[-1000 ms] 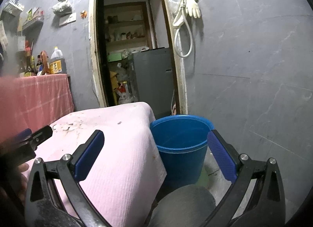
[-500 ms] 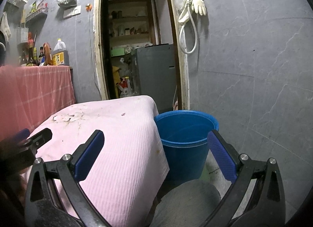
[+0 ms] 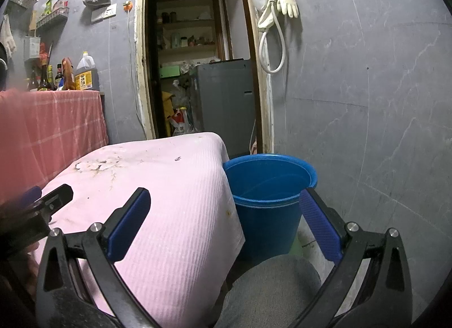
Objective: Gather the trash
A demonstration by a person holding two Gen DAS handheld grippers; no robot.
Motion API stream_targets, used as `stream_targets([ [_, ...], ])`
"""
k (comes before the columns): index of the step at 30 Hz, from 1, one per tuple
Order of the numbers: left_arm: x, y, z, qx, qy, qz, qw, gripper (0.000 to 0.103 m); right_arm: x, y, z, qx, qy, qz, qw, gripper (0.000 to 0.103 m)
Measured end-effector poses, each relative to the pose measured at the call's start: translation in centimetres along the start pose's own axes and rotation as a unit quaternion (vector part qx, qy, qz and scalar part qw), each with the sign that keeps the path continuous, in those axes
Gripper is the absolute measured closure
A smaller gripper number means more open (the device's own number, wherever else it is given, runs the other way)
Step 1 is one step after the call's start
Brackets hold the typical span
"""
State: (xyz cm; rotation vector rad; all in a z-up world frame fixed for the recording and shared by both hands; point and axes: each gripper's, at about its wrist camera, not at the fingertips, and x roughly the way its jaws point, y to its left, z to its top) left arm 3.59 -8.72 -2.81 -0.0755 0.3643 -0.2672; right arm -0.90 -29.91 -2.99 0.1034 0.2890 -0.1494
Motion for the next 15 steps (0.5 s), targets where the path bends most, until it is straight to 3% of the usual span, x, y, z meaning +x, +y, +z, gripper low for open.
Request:
stream_targets([
  [15, -0.09, 0.16, -0.07, 0.0, -0.001, 0.002, 1.0, 0.002, 0.11, -0.3, -0.28, 0.005, 0.003, 0.0, 1.0, 0.0],
])
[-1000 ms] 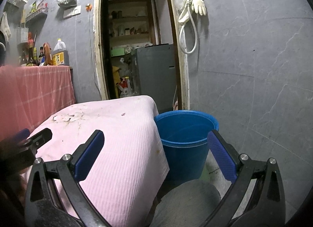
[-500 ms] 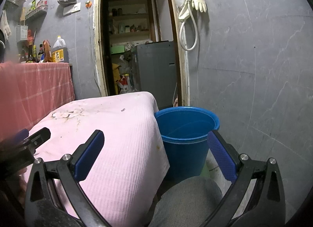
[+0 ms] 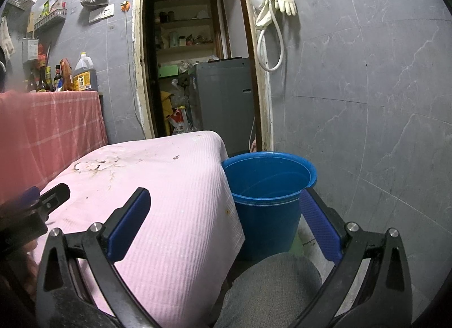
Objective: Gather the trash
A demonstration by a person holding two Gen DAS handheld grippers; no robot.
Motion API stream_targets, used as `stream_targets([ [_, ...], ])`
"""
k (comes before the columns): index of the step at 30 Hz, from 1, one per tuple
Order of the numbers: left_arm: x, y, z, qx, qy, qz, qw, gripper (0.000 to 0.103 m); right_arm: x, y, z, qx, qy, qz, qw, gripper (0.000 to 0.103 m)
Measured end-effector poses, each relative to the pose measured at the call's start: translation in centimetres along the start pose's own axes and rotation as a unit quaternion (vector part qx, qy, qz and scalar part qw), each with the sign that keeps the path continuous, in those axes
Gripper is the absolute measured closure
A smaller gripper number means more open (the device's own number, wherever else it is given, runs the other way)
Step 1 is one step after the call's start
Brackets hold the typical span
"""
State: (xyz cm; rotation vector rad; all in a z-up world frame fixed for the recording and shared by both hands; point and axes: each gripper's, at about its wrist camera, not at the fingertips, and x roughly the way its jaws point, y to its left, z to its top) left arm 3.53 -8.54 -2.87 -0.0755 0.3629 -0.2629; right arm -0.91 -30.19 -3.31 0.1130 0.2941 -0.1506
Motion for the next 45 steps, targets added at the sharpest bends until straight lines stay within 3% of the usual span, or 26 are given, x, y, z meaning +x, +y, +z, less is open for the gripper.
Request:
stream_targets([
  [45, -0.01, 0.16, -0.07, 0.0, 0.0, 0.0, 1.0, 0.002, -0.01, 0.28, -0.02, 0.001, 0.001, 0.0, 1.0, 0.0],
])
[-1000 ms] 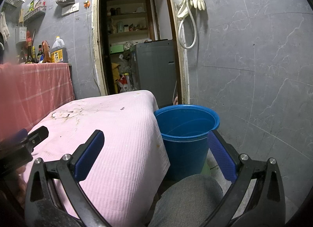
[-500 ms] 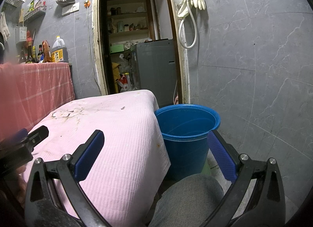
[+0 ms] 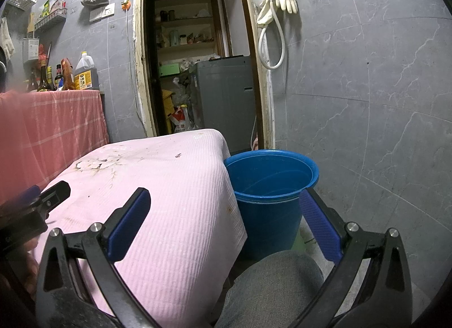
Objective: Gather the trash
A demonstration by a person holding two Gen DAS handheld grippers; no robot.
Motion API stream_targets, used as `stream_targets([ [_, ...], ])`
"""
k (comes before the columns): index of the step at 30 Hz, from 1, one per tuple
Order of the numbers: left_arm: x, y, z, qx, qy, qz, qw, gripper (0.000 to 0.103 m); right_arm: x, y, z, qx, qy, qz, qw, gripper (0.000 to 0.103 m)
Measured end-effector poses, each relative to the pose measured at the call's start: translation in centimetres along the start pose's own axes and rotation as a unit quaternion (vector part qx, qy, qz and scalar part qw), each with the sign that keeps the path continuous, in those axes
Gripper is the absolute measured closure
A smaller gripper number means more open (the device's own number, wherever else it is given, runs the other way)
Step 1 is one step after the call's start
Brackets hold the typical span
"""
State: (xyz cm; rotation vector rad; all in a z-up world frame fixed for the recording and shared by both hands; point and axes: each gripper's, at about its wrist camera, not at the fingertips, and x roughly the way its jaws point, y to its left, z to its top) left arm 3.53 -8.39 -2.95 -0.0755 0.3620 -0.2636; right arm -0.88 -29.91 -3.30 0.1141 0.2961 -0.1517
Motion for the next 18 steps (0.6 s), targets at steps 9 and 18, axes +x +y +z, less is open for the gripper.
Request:
stream_targets([
  [9, -0.02, 0.0, -0.02, -0.001, 0.0, 0.0, 1.0, 0.002, -0.02, 0.06, 0.0, 0.0, 0.0, 0.0, 1.0, 0.0],
  [18, -0.03, 0.14, -0.01, -0.001, 0.0, 0.0, 1.0, 0.002, -0.03, 0.1, 0.03, 0.001, 0.0, 0.0, 1.0, 0.0],
])
